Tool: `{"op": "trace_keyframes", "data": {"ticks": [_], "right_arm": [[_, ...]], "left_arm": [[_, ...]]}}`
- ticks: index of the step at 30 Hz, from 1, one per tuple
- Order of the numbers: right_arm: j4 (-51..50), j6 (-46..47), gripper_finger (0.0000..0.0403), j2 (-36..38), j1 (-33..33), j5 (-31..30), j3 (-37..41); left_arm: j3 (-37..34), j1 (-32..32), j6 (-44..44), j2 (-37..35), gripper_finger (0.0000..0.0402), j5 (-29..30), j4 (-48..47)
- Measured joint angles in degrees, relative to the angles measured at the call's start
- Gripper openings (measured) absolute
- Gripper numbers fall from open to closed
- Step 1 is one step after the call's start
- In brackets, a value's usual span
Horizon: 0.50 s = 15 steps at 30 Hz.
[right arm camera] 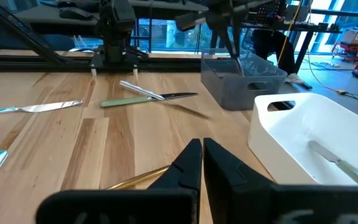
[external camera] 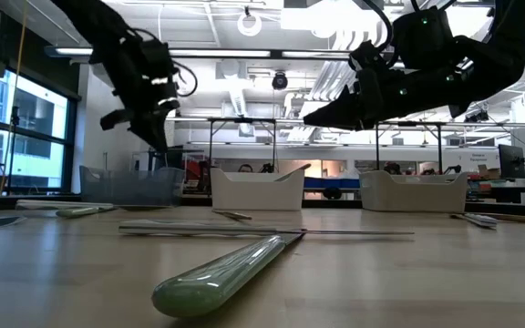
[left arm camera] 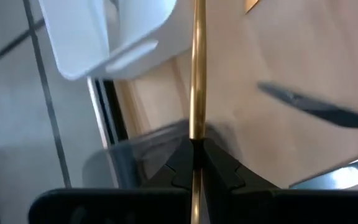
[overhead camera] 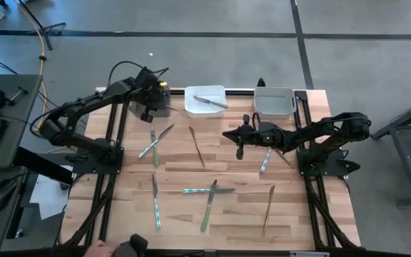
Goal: Sort silverware by color (type)
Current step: Put the gold knife into black bin
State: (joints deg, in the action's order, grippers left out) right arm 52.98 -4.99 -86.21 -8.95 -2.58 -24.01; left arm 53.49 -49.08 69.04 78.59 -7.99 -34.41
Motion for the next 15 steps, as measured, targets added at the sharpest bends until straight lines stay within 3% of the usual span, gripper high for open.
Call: {"op": "trace_keyframes", "data": {"ticks": [15], "right_arm": [[0.0,0.6,0.0,0.0,0.0,0.0,0.0]], "left_arm": [[0.0,-3.5,-1.5,2.8,0.0009,-0.5,1.6]]}}
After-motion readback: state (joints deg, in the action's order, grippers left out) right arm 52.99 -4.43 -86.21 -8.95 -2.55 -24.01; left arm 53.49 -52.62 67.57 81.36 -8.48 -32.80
